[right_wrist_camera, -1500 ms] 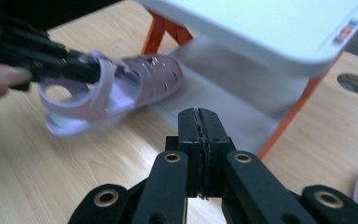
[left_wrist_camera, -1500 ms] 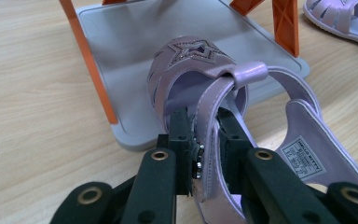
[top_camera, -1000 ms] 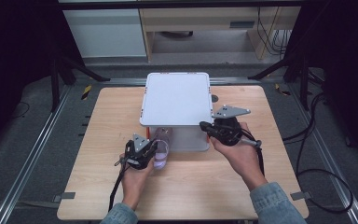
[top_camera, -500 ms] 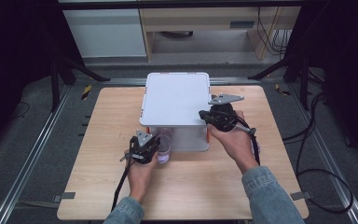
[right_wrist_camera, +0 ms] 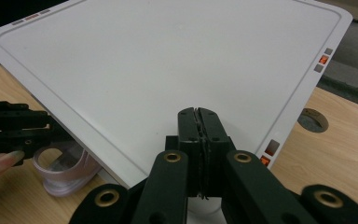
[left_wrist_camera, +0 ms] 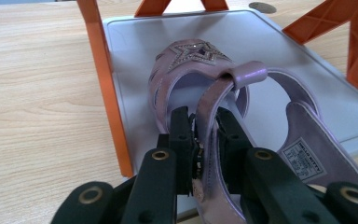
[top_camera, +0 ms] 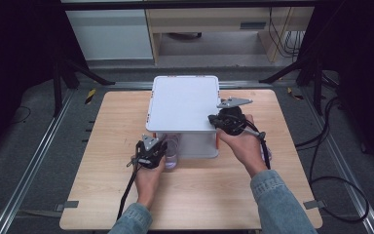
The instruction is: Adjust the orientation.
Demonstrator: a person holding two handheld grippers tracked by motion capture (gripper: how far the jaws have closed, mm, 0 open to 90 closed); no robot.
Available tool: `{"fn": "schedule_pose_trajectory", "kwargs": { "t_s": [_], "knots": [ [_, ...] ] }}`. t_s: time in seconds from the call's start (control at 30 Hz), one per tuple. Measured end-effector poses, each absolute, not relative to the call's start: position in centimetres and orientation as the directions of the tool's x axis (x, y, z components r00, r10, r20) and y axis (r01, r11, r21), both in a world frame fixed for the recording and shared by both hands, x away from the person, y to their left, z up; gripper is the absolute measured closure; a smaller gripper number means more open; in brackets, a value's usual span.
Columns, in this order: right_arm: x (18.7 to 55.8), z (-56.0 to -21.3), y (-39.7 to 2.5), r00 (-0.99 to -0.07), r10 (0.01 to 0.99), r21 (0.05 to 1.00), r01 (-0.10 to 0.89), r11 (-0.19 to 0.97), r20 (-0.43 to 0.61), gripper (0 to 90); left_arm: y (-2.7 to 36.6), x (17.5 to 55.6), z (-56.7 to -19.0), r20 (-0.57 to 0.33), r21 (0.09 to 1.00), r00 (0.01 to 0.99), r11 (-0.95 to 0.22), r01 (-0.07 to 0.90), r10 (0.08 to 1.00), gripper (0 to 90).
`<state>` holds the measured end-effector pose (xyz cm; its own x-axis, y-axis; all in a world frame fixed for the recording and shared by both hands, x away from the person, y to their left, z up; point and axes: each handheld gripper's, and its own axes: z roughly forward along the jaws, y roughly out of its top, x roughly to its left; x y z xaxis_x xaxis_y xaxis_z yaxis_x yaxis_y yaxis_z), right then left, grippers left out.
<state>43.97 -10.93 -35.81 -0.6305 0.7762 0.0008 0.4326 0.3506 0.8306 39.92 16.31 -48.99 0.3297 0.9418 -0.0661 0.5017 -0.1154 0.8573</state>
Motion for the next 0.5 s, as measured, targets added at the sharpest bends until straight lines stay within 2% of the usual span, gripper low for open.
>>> {"fn": "schedule_pose_trajectory", "kwargs": {
  "t_s": [0.4,0.5],
  "knots": [
    [43.81,-35.88,-10.71,-0.632,0.775,0.832,0.419,0.363,-0.020,89.7,16.60,40.19,-49.09,-0.113,0.855,0.314,-0.069,0.515,0.943,76.2],
    [43.78,-35.91,-10.69,-0.631,0.775,0.833,0.416,0.365,-0.024,89.8,16.71,40.11,-48.90,-0.114,0.857,0.314,-0.066,0.511,0.943,69.5]
  ]
}}
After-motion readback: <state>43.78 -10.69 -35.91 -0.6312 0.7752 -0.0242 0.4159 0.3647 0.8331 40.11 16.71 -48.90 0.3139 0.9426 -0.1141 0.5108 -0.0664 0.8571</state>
